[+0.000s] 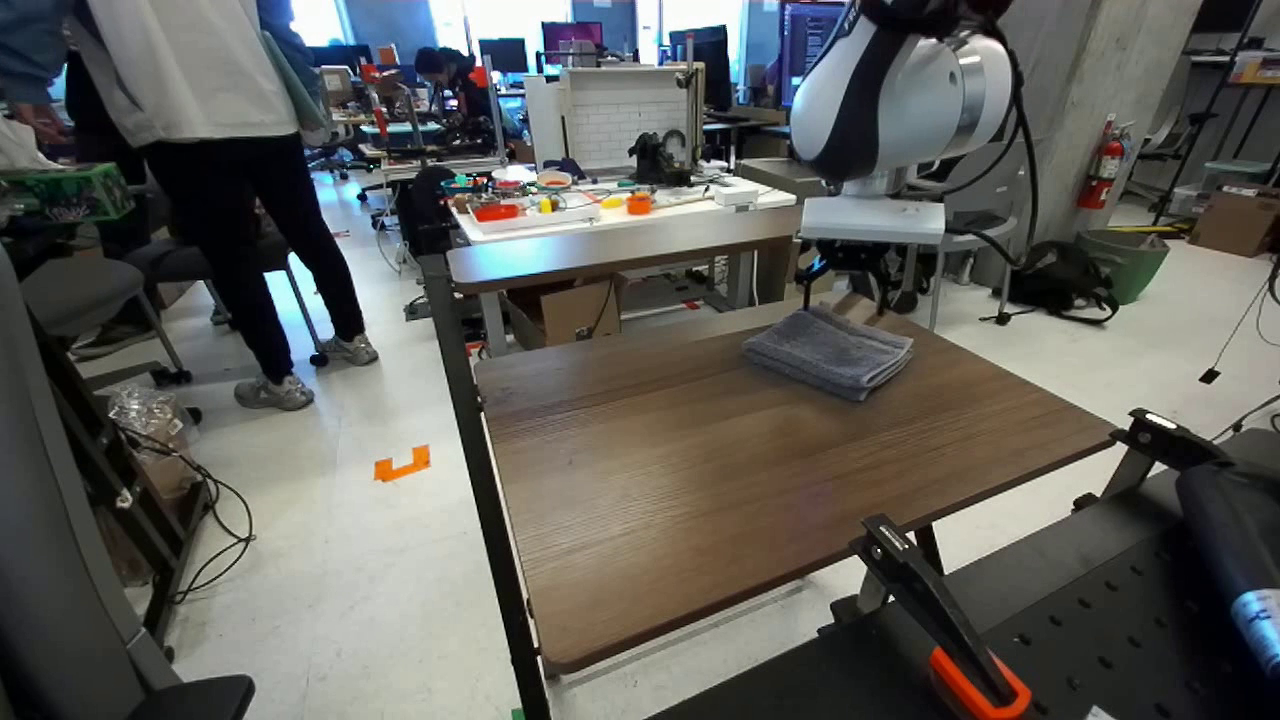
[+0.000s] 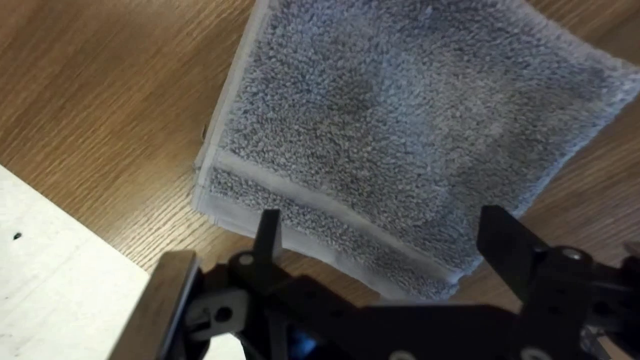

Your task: Move the towel forward

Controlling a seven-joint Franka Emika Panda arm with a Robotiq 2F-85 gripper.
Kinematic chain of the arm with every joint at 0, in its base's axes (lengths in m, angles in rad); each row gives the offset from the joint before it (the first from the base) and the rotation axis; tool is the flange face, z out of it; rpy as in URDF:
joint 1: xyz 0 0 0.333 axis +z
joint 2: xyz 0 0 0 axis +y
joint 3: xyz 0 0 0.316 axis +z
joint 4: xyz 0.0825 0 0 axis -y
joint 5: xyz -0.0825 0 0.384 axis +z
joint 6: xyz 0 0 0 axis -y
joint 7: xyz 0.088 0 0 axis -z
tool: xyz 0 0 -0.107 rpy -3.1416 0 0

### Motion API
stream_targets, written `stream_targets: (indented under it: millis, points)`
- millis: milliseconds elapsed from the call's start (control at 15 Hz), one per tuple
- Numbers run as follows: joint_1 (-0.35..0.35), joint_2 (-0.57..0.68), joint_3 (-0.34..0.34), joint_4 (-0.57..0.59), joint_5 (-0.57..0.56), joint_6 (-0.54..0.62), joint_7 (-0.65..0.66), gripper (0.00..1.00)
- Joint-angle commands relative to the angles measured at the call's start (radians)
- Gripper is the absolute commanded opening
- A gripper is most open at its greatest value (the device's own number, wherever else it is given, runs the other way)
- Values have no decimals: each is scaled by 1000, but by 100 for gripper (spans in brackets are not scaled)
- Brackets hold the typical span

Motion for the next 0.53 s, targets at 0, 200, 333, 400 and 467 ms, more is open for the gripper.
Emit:
stream_targets:
  millis: [0, 200, 333, 400, 467]
  points:
    - [28, 82, -28, 84, 13, -32, -10, 100]
    - [41, 107, -29, 72, 4, -16, -29, 100]
    - [41, 100, -10, 29, 3, -6, -74, 100]
    - [42, 89, 2, -5, 2, 13, -102, 100]
    - [46, 76, 6, -36, 0, 26, -123, 100]
